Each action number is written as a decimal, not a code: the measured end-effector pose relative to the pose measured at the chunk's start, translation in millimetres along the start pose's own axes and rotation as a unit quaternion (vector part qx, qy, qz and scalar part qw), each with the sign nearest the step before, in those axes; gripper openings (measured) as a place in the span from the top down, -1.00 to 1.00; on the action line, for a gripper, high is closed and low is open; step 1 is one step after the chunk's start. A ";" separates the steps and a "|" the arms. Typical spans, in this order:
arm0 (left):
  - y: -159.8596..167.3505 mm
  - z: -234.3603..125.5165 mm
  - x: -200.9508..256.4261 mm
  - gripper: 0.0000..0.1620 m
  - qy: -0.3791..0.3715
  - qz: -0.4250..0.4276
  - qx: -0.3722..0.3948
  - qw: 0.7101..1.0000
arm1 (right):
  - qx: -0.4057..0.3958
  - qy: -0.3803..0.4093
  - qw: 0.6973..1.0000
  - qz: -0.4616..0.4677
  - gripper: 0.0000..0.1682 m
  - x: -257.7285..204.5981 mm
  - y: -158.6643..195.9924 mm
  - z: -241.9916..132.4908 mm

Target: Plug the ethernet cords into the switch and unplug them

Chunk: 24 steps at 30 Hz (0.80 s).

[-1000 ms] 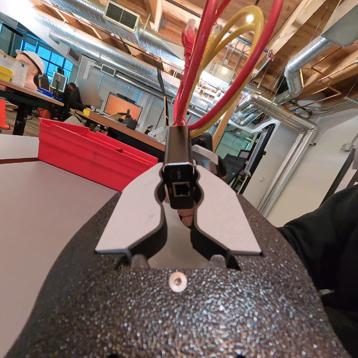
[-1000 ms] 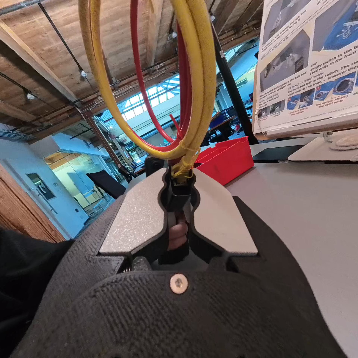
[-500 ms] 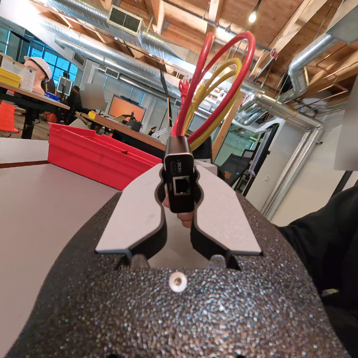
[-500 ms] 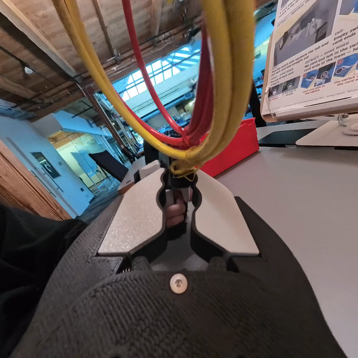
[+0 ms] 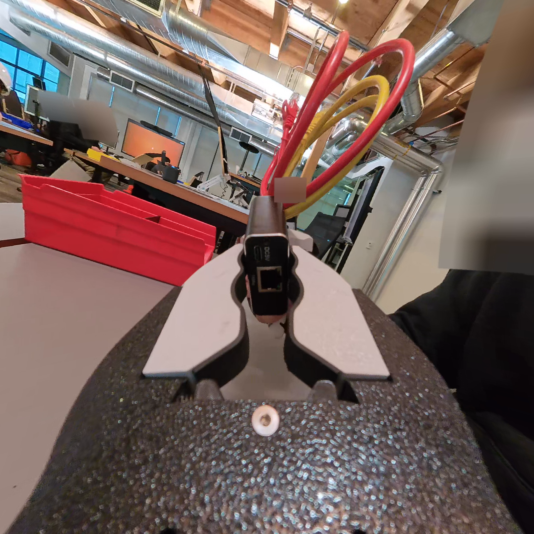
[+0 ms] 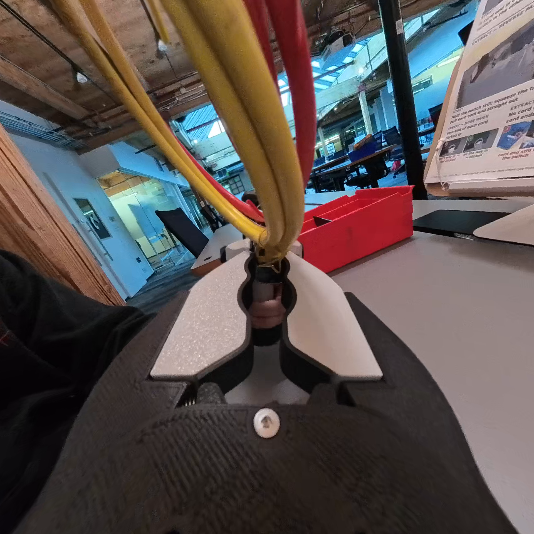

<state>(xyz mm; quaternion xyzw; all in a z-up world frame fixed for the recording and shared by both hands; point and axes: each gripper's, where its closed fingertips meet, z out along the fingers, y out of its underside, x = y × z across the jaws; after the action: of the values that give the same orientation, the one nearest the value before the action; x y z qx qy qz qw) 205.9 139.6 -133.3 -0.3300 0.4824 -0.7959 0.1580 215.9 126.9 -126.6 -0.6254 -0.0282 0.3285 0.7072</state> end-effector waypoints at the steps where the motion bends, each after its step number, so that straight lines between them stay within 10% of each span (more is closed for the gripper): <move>1: 0.0 0.0 0.0 0.70 0.003 -0.006 0.000 1.000 | -0.001 0.003 1.000 -0.008 0.81 -0.4 -0.6 0.4; 24: 13.6 3.2 -19.9 0.62 -0.054 0.000 -0.023 0.998 | 0.007 0.039 0.999 -0.020 0.83 14.2 6.4 -2.3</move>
<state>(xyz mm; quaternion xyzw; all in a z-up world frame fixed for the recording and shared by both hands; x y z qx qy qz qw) 221.7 142.3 -151.6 -0.3762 0.4916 -0.7653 0.1764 225.3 132.0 -138.2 -0.6316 -0.0109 0.2902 0.7188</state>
